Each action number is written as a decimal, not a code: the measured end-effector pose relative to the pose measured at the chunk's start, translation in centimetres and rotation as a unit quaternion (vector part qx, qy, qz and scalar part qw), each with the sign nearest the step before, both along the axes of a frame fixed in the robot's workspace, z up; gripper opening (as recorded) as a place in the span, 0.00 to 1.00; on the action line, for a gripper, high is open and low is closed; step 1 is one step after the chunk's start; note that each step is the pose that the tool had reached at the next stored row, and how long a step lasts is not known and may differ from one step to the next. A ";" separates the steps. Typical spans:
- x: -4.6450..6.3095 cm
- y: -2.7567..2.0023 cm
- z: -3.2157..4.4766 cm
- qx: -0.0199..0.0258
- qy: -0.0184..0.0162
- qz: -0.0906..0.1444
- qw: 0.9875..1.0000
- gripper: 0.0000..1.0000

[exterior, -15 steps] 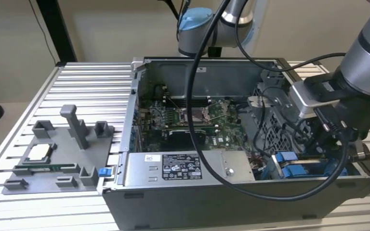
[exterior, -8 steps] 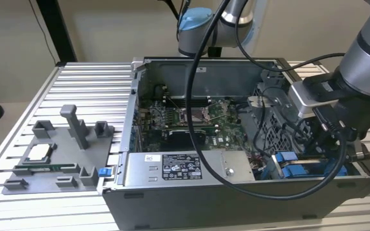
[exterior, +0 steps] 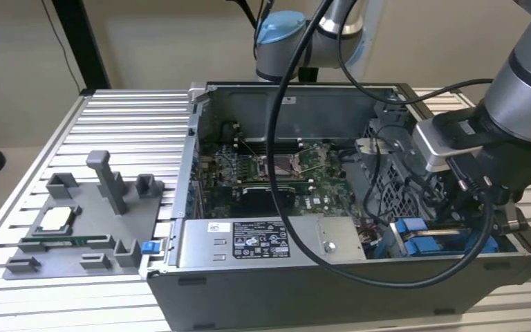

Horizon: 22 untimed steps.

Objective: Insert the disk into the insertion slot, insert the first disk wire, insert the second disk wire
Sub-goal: 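Insert the second disk wire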

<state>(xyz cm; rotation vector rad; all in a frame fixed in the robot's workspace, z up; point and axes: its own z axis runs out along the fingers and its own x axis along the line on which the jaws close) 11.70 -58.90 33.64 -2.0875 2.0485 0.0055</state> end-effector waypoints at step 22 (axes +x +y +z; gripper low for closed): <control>0.0 0.00 5.29 0.002 0.000 0.000 1.000 1.00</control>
